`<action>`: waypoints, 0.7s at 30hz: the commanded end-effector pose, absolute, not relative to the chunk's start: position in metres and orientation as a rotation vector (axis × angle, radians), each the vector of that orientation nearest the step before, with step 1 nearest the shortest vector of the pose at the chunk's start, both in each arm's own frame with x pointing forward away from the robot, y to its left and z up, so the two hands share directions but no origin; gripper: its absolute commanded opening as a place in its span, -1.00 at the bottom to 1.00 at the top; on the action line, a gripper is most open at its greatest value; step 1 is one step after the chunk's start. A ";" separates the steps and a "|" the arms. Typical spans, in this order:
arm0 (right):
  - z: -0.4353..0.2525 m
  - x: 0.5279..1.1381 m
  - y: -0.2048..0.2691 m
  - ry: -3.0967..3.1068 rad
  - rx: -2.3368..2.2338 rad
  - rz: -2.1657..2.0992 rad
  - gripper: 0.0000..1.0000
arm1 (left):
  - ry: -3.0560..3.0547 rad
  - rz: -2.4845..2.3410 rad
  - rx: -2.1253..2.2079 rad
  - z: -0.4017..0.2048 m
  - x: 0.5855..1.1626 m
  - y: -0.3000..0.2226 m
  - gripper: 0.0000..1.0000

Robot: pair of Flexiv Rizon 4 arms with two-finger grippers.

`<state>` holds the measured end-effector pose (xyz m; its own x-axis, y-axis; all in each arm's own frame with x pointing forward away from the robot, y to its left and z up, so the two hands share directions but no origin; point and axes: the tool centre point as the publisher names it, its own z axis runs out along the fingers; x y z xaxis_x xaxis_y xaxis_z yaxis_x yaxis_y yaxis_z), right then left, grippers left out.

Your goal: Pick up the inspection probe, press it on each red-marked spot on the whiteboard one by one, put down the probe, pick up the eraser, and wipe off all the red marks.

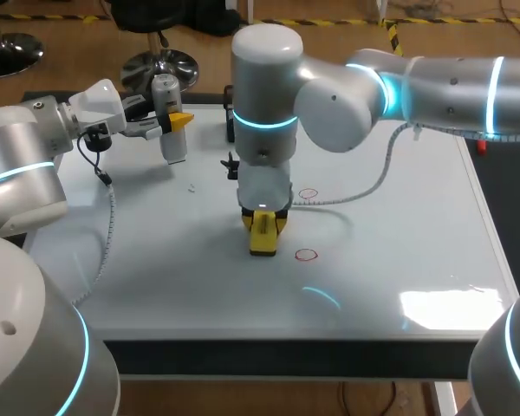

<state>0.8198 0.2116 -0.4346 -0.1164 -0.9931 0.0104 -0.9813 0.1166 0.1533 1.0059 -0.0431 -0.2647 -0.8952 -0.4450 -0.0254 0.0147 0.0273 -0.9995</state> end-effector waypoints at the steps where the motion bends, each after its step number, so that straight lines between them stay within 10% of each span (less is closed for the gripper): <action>1: -0.454 0.812 0.194 -2.268 2.008 -0.157 -1.00 | 1.980 -1.935 -0.438 -0.264 1.006 -0.043 -1.00; 21: -0.394 0.829 0.196 -2.316 2.035 -0.138 -1.00 | 1.980 -1.935 -0.438 -0.264 1.006 -0.043 -1.00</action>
